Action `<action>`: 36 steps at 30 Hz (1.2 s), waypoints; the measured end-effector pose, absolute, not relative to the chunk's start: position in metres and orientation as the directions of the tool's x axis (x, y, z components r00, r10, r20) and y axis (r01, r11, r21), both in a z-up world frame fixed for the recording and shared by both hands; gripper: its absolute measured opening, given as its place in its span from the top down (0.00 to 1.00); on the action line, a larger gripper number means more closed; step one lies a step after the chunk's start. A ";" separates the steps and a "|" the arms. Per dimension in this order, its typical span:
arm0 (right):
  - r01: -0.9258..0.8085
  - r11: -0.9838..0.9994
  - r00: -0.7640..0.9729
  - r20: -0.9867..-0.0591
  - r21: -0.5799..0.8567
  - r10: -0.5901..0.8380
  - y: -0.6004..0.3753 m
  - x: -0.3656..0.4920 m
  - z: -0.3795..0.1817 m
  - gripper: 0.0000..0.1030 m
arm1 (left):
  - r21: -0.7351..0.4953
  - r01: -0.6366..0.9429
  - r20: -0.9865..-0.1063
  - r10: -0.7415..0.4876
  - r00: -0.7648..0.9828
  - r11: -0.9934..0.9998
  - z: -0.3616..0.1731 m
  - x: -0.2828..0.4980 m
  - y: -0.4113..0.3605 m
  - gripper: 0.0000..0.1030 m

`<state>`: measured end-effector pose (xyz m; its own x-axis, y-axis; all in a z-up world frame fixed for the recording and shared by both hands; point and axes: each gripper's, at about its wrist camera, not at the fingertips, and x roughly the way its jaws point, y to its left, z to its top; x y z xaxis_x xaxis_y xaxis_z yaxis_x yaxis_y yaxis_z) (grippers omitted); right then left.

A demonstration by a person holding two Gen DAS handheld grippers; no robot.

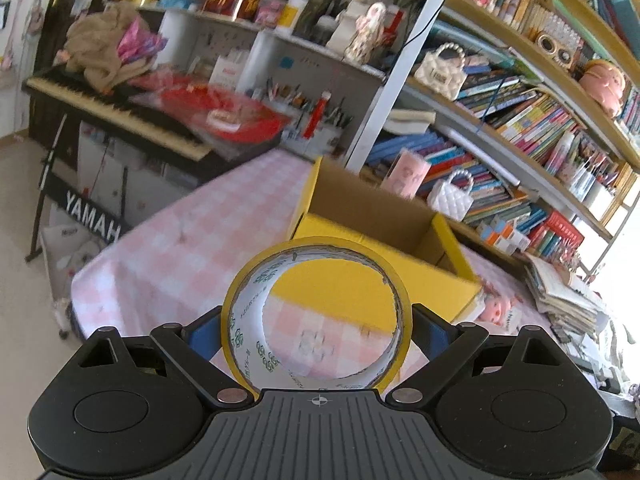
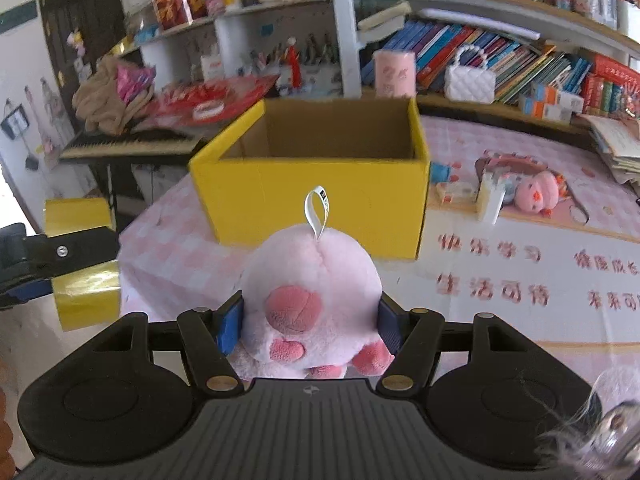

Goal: Organize objects
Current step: 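Carry the tape roll and pig to the yellow box and release them inside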

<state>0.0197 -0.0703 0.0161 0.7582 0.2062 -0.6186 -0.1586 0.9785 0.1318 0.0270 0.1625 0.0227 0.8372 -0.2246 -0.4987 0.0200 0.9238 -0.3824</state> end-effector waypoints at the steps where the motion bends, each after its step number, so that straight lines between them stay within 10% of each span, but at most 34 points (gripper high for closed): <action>1: -0.151 0.980 0.773 -0.602 0.129 0.198 -0.073 0.023 0.021 0.38 | -0.379 0.030 -0.486 -0.226 0.844 0.925 0.028 0.032 0.161 0.08; 13: -0.150 0.987 0.894 -0.418 0.059 0.160 -0.093 0.114 0.075 0.38 | -0.310 0.119 -0.372 -0.235 0.898 0.943 0.069 0.117 0.129 0.08; 36: -0.484 0.872 0.688 -0.646 -0.068 0.331 -0.085 0.256 -0.005 0.41 | -0.087 0.010 -0.637 -0.063 0.768 0.996 0.005 0.237 0.064 0.07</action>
<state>0.2562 -0.0845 -0.0054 0.6878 0.3314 -0.6458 -0.4842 0.8723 -0.0681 0.2371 0.0637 0.0047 0.7681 -0.0633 -0.6372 0.0101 0.9962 -0.0868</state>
